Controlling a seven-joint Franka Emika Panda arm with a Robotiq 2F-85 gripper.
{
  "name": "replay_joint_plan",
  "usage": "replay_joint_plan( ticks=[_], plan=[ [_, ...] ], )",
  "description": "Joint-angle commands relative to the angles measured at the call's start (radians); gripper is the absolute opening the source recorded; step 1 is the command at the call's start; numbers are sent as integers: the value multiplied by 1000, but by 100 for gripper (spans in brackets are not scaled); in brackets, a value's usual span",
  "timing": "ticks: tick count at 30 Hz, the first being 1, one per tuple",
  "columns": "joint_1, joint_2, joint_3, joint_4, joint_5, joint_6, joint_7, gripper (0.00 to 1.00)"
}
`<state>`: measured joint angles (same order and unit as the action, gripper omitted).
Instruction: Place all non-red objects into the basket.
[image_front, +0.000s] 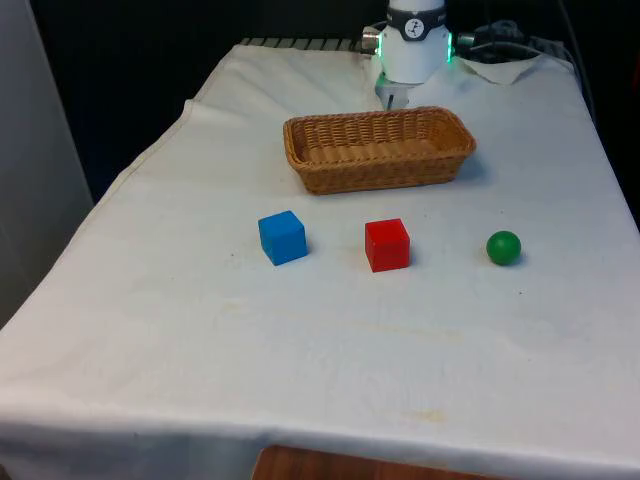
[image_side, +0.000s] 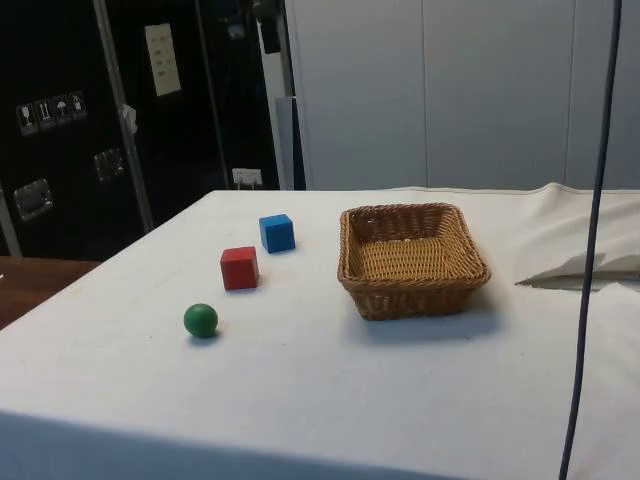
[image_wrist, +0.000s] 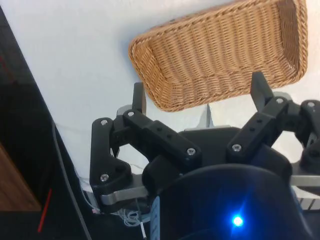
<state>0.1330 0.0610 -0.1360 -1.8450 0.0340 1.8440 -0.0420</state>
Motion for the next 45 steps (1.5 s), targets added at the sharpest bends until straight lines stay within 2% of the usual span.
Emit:
replay_joint_plan(
  ticks=[1, 2, 11, 14, 18, 22, 29, 30, 32, 39, 45],
  plan=[
    [0, 17, 1, 19, 3, -6, 1, 100],
    [0, 7, 0, 8, 0, 0, 0, 100],
    [0, 71, 3, 78, 5, -5, -6, 100],
    [-1, 75, 2, 83, 5, -4, -8, 100],
    [-5, 79, -5, 79, 9, 8, -22, 100],
    [-3, 81, -10, 80, 3, 1, -22, 100],
    [-6, 77, -21, 49, 5, 44, -66, 100],
    [-4, 81, -20, 58, 3, 27, -58, 100],
    [-8, 80, -31, 30, 5, 77, -107, 100],
    [-6, 83, -42, 10, 3, 108, -160, 100],
    [-11, 85, -48, -15, 12, 159, -232, 100]
  ],
)
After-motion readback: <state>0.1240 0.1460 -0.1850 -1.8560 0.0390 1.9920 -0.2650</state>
